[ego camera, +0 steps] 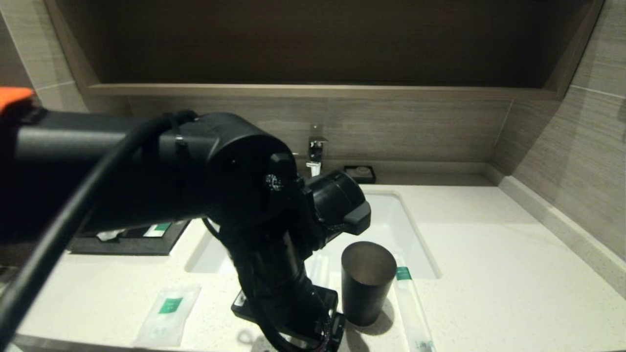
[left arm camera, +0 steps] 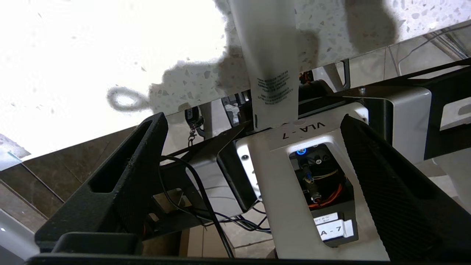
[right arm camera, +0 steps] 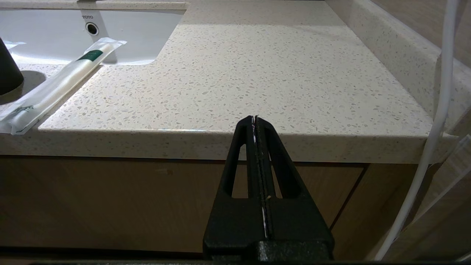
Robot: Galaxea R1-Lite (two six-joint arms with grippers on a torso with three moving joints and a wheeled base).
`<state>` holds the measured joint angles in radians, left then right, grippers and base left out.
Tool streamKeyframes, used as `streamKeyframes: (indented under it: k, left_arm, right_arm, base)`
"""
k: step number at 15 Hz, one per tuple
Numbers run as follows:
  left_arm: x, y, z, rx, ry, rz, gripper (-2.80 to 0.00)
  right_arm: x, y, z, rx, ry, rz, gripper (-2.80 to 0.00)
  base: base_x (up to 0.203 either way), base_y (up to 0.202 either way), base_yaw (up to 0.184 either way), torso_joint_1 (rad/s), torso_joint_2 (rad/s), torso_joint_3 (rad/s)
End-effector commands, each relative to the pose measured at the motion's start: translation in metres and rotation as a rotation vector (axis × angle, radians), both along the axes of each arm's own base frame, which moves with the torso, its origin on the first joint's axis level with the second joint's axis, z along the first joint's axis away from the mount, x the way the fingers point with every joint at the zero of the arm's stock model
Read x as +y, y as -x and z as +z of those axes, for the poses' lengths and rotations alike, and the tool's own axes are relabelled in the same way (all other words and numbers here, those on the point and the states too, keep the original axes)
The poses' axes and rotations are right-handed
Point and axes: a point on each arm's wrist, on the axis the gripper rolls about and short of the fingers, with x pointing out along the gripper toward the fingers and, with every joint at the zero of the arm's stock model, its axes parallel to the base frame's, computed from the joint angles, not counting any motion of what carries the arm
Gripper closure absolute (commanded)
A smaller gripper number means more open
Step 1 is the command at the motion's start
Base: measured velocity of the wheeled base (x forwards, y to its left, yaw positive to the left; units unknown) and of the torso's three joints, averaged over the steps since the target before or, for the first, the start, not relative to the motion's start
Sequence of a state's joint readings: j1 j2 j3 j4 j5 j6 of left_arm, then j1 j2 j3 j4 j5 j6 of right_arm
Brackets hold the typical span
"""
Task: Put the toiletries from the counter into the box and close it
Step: Pick up the bathroom toiletry
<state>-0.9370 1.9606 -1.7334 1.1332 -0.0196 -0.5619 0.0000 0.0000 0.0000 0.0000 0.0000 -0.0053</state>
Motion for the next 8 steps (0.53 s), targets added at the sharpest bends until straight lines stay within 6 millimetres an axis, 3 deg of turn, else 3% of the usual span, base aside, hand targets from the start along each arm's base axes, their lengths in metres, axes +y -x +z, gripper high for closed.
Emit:
streamKeyframes:
  k: [1, 8]
  left_arm:
    - [-0.0009, -0.0006, -0.002, 0.007, -0.008, 0.004, -2.8]
    - [-0.0084, -0.0075, -0.0092, 0.009, -0.02, 0.009, -2.8]
  right_arm:
    - [0.0, 0.0001, 0.0, -0.001, 0.001, 0.0, 0.0]
    - [0.0, 0.0, 0.0, 0.0, 0.001, 0.0, 0.0]
  base:
    - [0.0, 0.0, 0.0, 0.0, 0.0, 0.0]
    - [0.0, 0.0, 0.0, 0.0, 0.0, 0.0]
